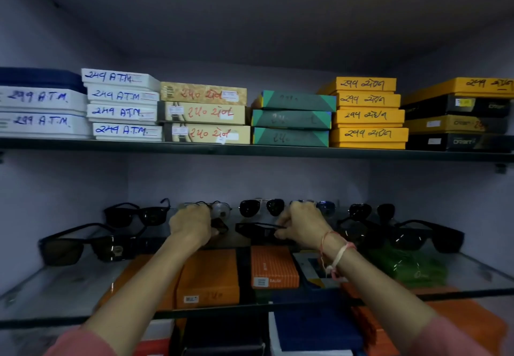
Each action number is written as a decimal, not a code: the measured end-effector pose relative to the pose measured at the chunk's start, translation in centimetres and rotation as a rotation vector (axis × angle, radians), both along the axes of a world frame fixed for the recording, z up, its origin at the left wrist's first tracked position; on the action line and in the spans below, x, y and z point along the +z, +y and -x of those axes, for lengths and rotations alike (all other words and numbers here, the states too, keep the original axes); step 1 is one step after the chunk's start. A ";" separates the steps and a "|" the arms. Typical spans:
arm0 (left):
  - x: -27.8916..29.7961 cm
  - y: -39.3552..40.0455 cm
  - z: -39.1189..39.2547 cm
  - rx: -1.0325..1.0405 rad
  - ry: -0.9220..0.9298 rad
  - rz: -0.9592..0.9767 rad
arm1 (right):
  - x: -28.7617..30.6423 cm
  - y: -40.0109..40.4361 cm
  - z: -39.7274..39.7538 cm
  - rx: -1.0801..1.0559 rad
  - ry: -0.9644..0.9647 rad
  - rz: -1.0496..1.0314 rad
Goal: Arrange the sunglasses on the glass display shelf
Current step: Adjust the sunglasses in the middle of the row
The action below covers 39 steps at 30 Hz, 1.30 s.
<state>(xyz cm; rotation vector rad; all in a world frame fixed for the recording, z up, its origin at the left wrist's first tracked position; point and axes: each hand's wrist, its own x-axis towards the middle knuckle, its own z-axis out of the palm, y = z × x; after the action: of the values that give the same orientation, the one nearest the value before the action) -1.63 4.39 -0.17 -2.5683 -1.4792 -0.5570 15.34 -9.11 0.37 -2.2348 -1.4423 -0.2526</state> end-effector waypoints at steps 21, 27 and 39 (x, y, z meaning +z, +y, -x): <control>2.8 -2.1 -0.6 -0.509 -0.444 -0.078 | 3.7 -2.6 0.2 -0.069 -0.042 -0.417; 3.1 -3.3 -2.2 -0.232 -0.455 -0.131 | 3.5 -3.1 -1.2 -0.160 -0.125 -0.345; 2.2 -3.6 -4.4 -0.047 -0.305 0.174 | 2.1 -1.7 -4.0 -0.226 0.083 -0.101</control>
<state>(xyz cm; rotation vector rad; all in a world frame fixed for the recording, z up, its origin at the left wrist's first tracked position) 2.74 0.79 1.98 -2.7548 -1.6259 -0.8992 19.38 -10.79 2.42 -2.2969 -1.1099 -0.2948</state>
